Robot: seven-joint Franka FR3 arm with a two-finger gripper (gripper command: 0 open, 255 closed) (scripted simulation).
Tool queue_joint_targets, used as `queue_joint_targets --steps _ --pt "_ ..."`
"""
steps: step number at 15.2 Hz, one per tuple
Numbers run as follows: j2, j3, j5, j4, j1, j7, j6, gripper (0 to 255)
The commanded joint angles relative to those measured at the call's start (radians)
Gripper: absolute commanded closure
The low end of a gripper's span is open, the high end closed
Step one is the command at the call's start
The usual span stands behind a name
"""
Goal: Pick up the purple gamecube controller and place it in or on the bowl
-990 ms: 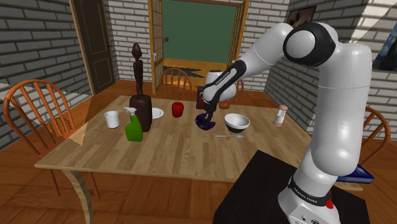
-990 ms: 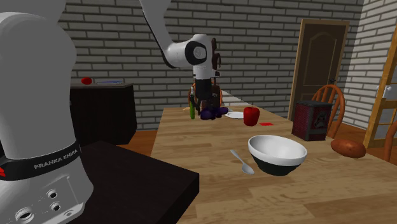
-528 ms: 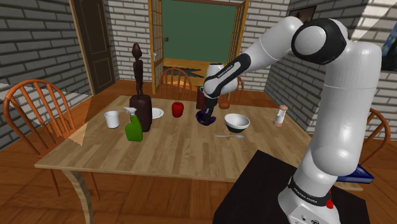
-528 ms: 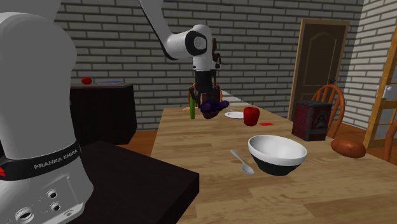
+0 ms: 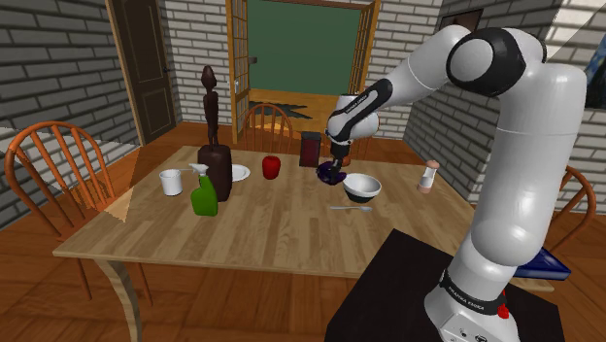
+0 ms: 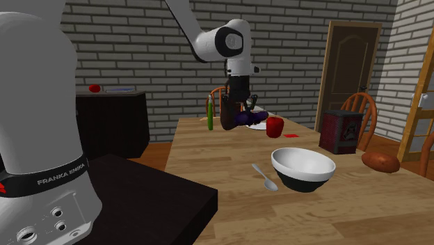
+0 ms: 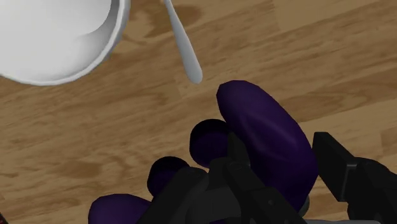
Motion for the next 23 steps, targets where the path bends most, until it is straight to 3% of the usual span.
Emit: queue_joint_targets --steps 1,9,16,23 --pt "-0.007 -0.018 0.006 -0.004 -0.031 -0.055 -0.002 255" --pt "0.036 -0.079 0.052 0.061 -0.159 -0.272 -0.030 255" --pt "0.116 -0.116 0.106 0.181 -0.281 -0.457 -0.079 255" --pt "0.178 -0.099 0.140 0.163 -0.294 -0.480 -0.003 255"
